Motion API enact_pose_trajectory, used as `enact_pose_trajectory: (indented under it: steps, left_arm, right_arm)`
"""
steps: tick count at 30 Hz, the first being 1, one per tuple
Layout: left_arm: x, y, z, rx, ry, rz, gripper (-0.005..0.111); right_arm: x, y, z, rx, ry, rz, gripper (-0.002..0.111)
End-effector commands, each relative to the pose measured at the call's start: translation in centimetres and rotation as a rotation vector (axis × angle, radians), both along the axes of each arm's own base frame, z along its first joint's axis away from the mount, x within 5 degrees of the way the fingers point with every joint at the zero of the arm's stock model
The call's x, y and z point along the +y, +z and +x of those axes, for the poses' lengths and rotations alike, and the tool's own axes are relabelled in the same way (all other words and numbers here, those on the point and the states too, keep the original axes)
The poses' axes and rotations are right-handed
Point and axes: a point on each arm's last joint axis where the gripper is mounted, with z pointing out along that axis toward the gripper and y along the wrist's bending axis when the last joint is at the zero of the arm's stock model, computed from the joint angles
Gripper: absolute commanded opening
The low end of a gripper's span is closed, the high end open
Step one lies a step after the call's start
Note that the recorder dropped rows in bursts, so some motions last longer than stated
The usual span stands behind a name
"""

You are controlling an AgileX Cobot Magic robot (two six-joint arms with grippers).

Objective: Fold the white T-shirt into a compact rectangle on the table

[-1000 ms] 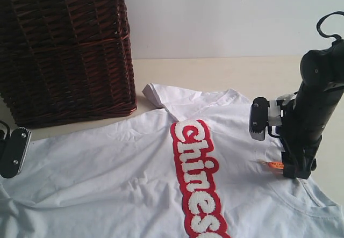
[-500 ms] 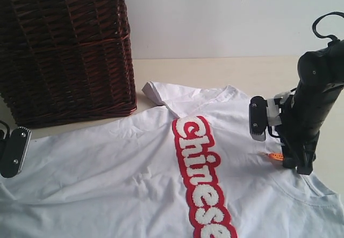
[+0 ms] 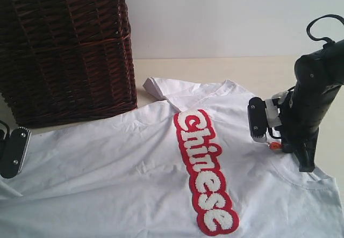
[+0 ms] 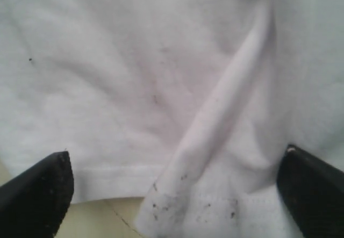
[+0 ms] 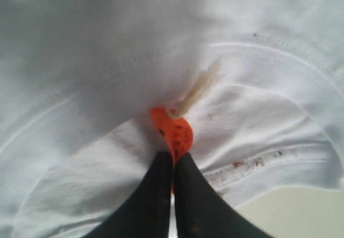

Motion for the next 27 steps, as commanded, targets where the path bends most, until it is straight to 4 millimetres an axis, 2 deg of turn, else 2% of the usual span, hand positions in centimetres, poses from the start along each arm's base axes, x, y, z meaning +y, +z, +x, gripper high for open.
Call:
enact_pose_trajectory:
  steps: [1, 7, 10, 27]
  left_arm:
    - [-0.3, -3.2, -0.9, 0.024, 0.042, -0.06, 0.105]
    - [-0.3, -3.2, -0.9, 0.024, 0.042, -0.06, 0.105]
    - [-0.3, -3.2, -0.9, 0.026, 0.042, -0.059, 0.105]
    - [-0.4, -3.2, -1.0, 0.038, 0.087, -0.074, 0.105]
  right_arm:
    - [0.2, 2.9, 0.0, -0.098, -0.006, 0.024, 0.0]
    - [0.4, 7.6, -0.3, -0.267, -0.022, 0.067, 0.0]
    - [0.4, 9.1, -0.8, -0.299, -0.03, 0.076, 0.0]
    - [0.8, 8.9, -0.8, -0.294, -0.074, 0.13, 0.0]
